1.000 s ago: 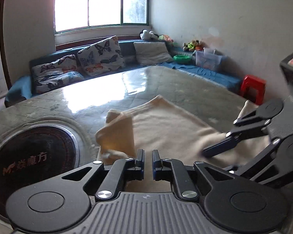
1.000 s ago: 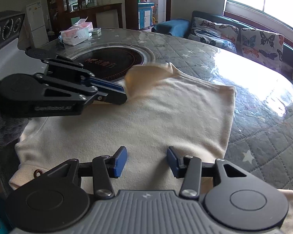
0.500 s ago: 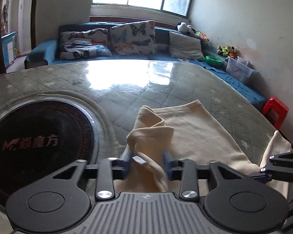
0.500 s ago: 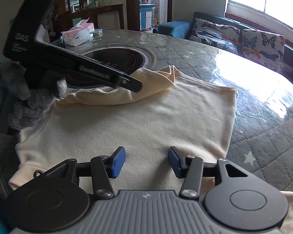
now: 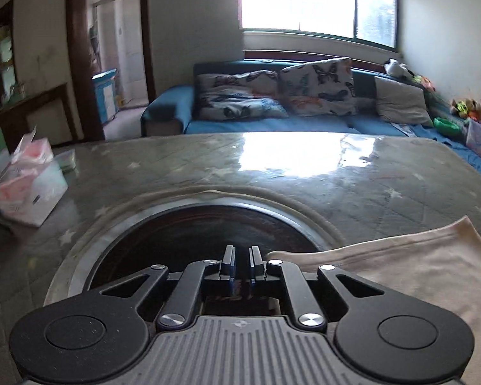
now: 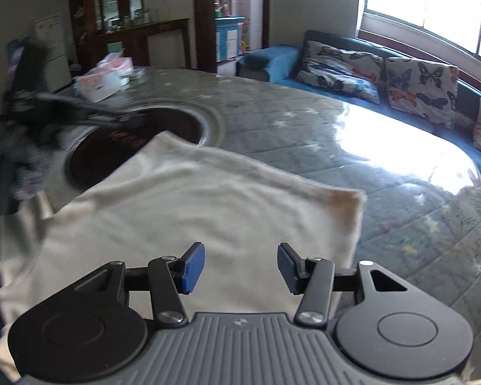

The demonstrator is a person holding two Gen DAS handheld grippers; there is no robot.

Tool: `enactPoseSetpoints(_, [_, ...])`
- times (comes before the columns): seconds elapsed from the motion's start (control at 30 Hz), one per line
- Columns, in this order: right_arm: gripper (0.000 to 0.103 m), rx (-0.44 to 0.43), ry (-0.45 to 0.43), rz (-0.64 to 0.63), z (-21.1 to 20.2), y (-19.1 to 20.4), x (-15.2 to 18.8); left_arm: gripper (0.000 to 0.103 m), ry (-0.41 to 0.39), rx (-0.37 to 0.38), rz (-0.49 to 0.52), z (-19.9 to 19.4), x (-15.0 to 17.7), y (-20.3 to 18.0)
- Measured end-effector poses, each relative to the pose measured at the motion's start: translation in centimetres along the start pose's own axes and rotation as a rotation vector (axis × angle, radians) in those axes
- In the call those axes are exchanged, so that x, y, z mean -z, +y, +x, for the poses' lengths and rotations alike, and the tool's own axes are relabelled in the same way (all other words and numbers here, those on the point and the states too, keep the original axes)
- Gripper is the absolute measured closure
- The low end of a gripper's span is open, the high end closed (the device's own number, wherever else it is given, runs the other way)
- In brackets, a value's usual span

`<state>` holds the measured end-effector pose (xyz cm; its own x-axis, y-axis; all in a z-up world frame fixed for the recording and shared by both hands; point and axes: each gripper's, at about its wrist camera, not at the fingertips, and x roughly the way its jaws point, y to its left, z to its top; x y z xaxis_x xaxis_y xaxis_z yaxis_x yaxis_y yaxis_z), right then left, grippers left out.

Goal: Fold clothes

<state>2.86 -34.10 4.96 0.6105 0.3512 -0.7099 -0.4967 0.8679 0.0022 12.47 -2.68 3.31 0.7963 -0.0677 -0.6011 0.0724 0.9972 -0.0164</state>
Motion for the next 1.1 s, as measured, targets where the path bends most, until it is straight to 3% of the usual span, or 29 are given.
enactPoseSetpoints(0.1, [0.052,0.017,0.001,0.029,1.3,-1.7,-1.0,0.074,0.019,0.104,-0.001,-0.8,0.3,-1.1])
enactPoseSetpoints(0.13, [0.052,0.018,0.003,0.037,1.6,-2.1,-1.2,0.062,0.025,0.139,0.015,-0.9,0.5,-1.8])
enactPoseSetpoints(0.17, [0.052,0.022,0.007,0.048,2.2,-2.6,-1.5,0.058,0.031,0.174,0.031,-1.0,0.7,-2.5])
enactPoseSetpoints(0.27, [0.052,0.041,0.02,0.07,3.8,-3.9,-2.2,0.058,0.06,0.225,0.072,-0.2,1.1,-4.3])
enactPoseSetpoints(0.4, [0.052,0.06,0.032,0.091,5.4,-5.5,-2.4,0.058,0.096,0.2,0.078,1.7,1.5,-4.0])
enactPoseSetpoints(0.67, [0.053,0.093,0.024,0.113,6.2,-7.4,-2.8,0.059,0.072,0.181,0.08,2.6,1.7,-2.2])
enactPoseSetpoints(0.77, [0.053,0.089,0.023,0.094,5.7,-6.7,-2.8,0.05,0.059,0.164,0.071,1.9,1.4,-2.0])
enactPoseSetpoints(0.97, [0.052,0.037,0.018,-0.002,2.6,-3.1,-1.6,0.05,0.02,0.229,0.102,-2.4,2.5,-2.3])
enactPoseSetpoints(1.1, [0.051,-0.006,0.033,-0.065,0.7,0.3,0.1,0.05,0.003,0.274,0.15,-6.1,5.2,-3.3])
